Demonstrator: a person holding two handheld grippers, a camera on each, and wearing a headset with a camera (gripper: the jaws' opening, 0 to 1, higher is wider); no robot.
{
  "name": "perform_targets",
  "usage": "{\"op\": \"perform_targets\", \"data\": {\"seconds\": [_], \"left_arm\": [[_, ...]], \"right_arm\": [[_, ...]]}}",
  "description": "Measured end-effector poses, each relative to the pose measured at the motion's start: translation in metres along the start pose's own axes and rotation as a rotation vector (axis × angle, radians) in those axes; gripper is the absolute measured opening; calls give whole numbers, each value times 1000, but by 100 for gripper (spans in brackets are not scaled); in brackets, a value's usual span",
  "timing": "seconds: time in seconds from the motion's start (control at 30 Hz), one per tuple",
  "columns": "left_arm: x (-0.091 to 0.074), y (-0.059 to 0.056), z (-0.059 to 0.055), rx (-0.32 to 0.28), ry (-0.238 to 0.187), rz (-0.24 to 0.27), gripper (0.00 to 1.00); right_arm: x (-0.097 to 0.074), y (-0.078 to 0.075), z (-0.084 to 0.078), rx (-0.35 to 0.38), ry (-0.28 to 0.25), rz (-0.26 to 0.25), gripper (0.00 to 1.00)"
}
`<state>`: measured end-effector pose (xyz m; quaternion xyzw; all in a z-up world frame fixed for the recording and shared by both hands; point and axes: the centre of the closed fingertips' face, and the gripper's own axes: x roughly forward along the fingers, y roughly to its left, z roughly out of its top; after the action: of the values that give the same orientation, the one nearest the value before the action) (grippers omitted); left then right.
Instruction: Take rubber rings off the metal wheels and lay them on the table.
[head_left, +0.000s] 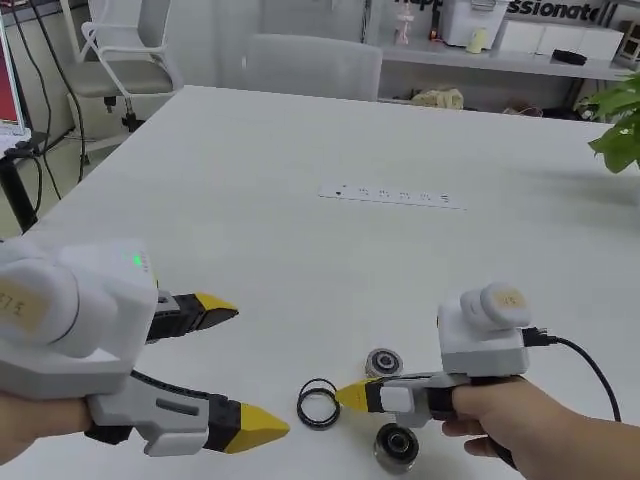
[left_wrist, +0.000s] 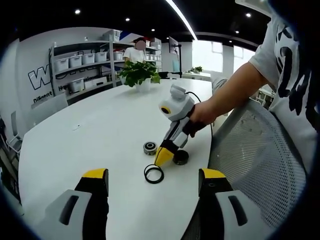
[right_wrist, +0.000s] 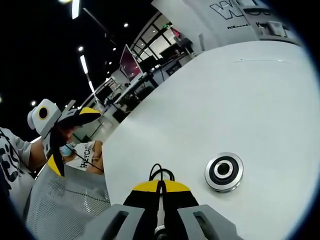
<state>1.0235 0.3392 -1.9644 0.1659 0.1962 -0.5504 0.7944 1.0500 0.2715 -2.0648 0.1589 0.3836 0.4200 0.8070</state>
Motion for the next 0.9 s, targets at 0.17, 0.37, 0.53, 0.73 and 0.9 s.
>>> {"op": "perform_targets", "data": {"seconds": [0.17,0.37,0.53,0.73,0.9], "left_arm": [[-1,0,-1,-2,2,2,71],[-1,0,-1,-2,3,0,71],[0,0,-1,0,5,-1,71],[0,0,-1,-1,7,-3,70],[1,-1,-2,-1,9,-6,70]], "right_arm": [[0,0,0,-8,3,-3,0],[1,0,-2,-21,13,-5,0],[2,-1,-4,-36,24,-8,2],[2,-1,-7,-68,43,-16,4],[3,1,-11,-97,64,-15,6]]}}
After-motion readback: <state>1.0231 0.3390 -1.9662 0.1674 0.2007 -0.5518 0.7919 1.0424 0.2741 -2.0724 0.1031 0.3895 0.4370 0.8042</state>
